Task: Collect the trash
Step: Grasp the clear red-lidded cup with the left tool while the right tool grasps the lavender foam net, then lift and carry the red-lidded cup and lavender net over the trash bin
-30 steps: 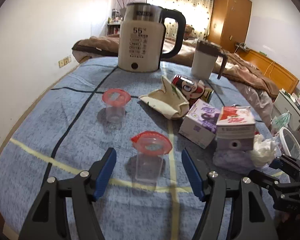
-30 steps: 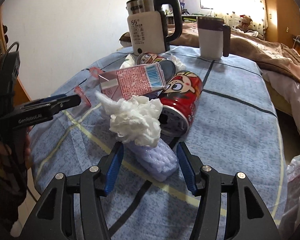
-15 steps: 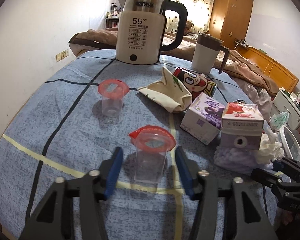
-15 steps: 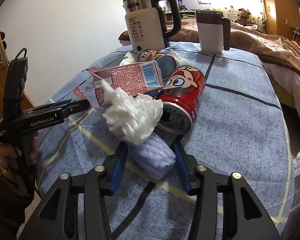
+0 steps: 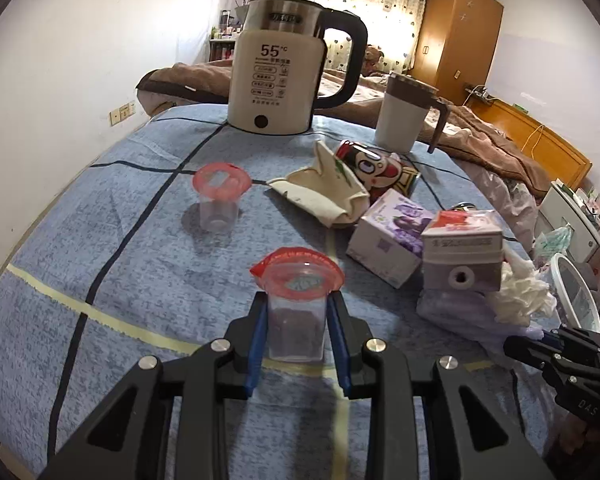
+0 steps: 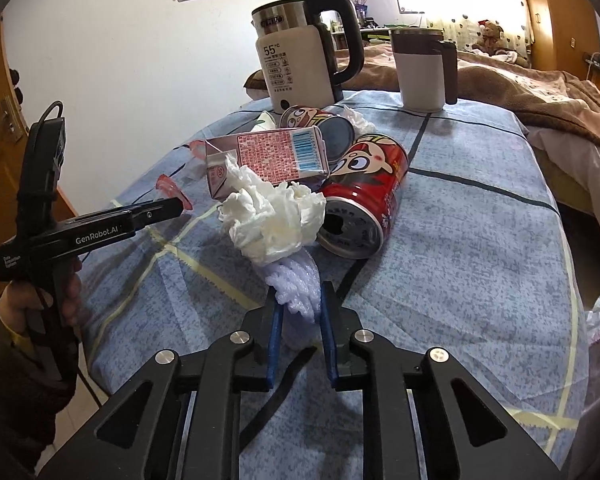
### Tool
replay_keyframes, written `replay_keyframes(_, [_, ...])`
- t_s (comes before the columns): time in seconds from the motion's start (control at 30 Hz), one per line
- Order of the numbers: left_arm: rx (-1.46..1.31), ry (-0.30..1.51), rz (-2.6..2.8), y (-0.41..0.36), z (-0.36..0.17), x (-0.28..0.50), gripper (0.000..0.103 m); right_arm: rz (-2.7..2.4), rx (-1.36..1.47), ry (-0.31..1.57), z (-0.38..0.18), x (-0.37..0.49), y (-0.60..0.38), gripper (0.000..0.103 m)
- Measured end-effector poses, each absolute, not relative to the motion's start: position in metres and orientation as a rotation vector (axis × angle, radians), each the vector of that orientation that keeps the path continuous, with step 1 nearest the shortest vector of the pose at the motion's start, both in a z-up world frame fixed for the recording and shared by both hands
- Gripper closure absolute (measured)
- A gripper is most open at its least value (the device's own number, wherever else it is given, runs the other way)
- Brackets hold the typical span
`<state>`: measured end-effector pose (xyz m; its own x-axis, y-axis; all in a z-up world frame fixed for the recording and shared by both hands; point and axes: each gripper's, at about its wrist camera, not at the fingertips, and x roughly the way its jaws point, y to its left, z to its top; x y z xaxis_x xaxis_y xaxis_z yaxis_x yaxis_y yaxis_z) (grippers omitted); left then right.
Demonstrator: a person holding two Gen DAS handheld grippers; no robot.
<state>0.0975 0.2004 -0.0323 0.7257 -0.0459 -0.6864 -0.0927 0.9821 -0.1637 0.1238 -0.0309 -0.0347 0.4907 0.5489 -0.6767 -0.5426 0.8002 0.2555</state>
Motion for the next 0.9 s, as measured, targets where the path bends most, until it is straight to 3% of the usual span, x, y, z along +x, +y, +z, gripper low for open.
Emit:
replay_keyframes(0.1, [-0.188, 0.754, 0.012, 0.195, -0.029, 0.096, 0.072, 0.669, 0.022, 0.821, -0.034, 0.120, -0.036, 0.088])
replay_keyframes(0.13, [-0.186, 0.750, 0.006, 0.192, -0.028, 0.094, 0.072, 0.670, 0.025, 0.819, -0.033, 0.118, -0.038, 0.094])
replay_keyframes(0.67, [-0.138, 0.688, -0.105, 0.141, 0.000, 0.078, 0.072, 0.645, 0.070, 0.789, -0.018, 0.090, -0.084, 0.094])
replay_keyframes(0.9, [-0.125, 0.678, -0.133, 0.124, 0.005, 0.076, 0.072, 0.440, -0.300, 0.668, -0.004, 0.067, -0.065, 0.094])
